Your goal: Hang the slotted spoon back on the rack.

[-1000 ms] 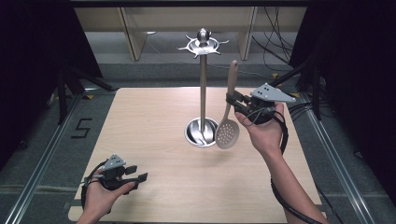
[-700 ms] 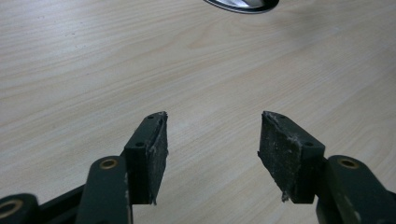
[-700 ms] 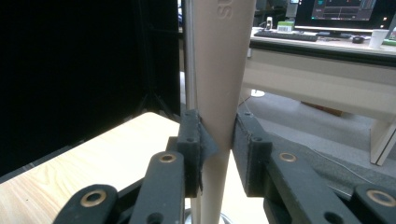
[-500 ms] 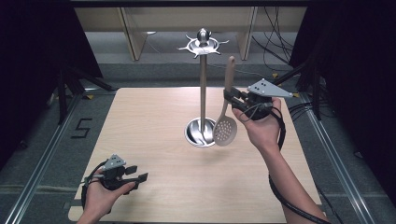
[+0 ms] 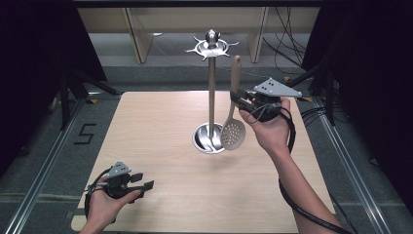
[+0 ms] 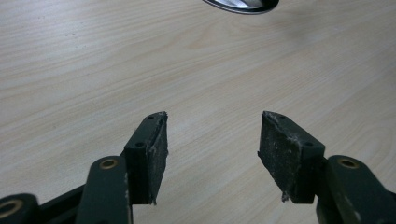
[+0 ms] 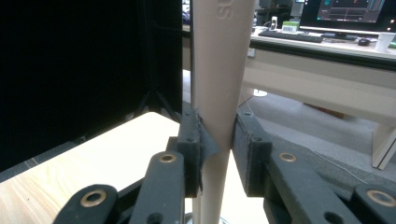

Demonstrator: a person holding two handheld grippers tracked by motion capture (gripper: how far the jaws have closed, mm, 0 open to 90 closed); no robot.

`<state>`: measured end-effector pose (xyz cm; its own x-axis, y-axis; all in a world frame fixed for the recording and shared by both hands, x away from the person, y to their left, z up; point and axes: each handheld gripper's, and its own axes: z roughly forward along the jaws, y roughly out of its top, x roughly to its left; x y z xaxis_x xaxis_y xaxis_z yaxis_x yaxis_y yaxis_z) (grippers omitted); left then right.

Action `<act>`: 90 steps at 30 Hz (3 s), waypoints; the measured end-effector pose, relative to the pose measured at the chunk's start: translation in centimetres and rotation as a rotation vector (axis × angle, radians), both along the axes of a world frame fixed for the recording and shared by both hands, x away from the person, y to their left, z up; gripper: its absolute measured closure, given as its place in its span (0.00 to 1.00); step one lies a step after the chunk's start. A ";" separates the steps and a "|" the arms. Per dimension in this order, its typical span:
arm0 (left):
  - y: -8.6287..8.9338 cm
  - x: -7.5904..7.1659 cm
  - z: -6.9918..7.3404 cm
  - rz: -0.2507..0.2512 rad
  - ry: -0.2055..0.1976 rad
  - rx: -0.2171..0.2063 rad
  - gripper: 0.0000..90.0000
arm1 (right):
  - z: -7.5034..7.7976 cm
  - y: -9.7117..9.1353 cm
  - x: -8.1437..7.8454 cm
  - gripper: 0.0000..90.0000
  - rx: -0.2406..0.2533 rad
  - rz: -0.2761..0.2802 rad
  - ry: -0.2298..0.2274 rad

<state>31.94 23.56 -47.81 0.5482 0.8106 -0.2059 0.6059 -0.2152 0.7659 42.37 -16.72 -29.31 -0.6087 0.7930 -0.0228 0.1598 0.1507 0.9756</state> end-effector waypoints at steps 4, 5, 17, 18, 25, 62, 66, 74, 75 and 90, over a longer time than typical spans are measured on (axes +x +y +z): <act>0.0 0.0 0.0 -0.001 -0.001 -0.001 0.46 | 0.1 0.3 0.1 0.83 0.010 0.006 0.006; 0.0 0.0 0.0 0.000 -0.002 -0.002 0.46 | 0.2 0.3 0.0 0.83 0.004 0.010 0.010; 0.0 0.0 0.0 0.000 -0.001 -0.002 0.46 | 0.6 0.8 0.4 0.83 -0.005 0.006 0.014; 0.0 0.0 0.0 -0.001 0.000 -0.001 0.46 | 0.7 0.8 0.4 0.83 -0.007 0.014 0.010; 0.0 0.0 0.0 0.001 0.003 -0.004 0.46 | 0.7 0.9 0.7 0.83 -0.006 0.012 0.012; 0.0 0.0 0.0 -0.006 0.005 0.002 0.46 | 0.5 1.9 2.2 0.83 -0.021 0.024 0.060; 0.1 0.0 0.0 -0.011 0.006 0.010 0.46 | 0.4 2.1 2.4 0.83 -0.028 0.027 0.053; 0.2 0.0 0.1 -0.020 0.010 0.023 0.46 | 0.2 2.2 2.5 0.81 -0.017 0.026 0.054; 0.1 0.0 0.0 -0.012 0.008 0.008 0.46 | 0.2 2.1 2.4 0.78 -0.014 0.027 0.053; 0.1 0.0 0.0 -0.014 0.013 0.013 0.46 | -4.5 -1.9 -1.4 0.48 -0.064 0.013 0.048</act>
<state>31.89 23.62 -47.77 0.5569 0.8056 -0.2022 0.6123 -0.2337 0.7553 40.96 -18.58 -33.81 -0.6208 0.7828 -0.0432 0.2040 0.2145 0.9552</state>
